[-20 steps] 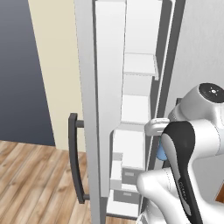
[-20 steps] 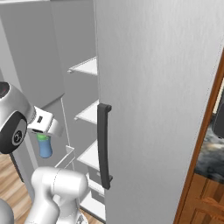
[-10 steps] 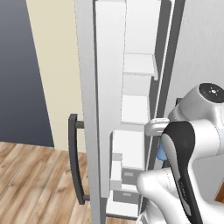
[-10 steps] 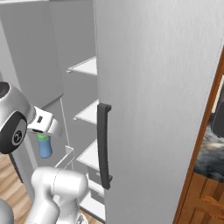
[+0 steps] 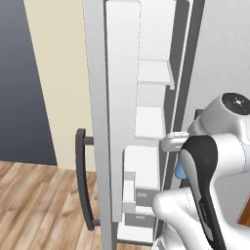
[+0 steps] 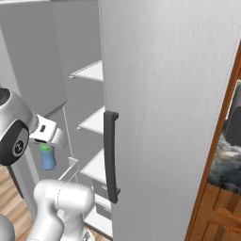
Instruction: Take the bottled waters from the counter and place them in the freezer to freeze. Close the freezer door after placing the bottles.
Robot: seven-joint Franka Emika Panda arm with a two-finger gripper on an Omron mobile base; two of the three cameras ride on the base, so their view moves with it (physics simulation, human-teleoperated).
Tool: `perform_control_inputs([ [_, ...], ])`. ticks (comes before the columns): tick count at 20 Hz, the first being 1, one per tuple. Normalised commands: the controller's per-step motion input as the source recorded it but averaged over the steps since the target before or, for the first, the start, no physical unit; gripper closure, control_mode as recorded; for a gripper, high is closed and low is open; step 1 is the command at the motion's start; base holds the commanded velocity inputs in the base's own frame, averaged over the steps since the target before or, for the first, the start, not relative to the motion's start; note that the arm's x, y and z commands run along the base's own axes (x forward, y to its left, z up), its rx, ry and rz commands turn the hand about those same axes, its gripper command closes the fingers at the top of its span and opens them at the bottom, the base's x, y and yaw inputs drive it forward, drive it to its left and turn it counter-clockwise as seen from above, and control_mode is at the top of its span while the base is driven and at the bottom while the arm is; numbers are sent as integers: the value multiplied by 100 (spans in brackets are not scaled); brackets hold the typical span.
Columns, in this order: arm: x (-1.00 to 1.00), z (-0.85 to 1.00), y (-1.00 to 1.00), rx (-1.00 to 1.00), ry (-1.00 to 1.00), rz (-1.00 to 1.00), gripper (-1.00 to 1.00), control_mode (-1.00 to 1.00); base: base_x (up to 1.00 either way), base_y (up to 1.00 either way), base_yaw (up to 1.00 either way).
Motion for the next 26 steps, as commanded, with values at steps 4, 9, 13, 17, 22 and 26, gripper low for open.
perform_control_inputs([
  [4, 0, 0, 0, 0, 0, 0, 100, 100, 6, 15, -3],
  [9, 0, 0, 0, 0, 0, 0, 100, 100, 12, 9, 0],
  [13, 2, -2, 0, 0, 0, 0, 100, -100, 9, 3, 0],
  [17, 15, -14, 0, 0, -2, 0, 100, -100, 0, 0, 0],
  [22, 36, -25, 0, 0, 0, 0, 100, -100, 0, 0, 0],
  [26, 52, -40, 3, 0, -14, 0, 100, -100, 0, 0, 0],
])
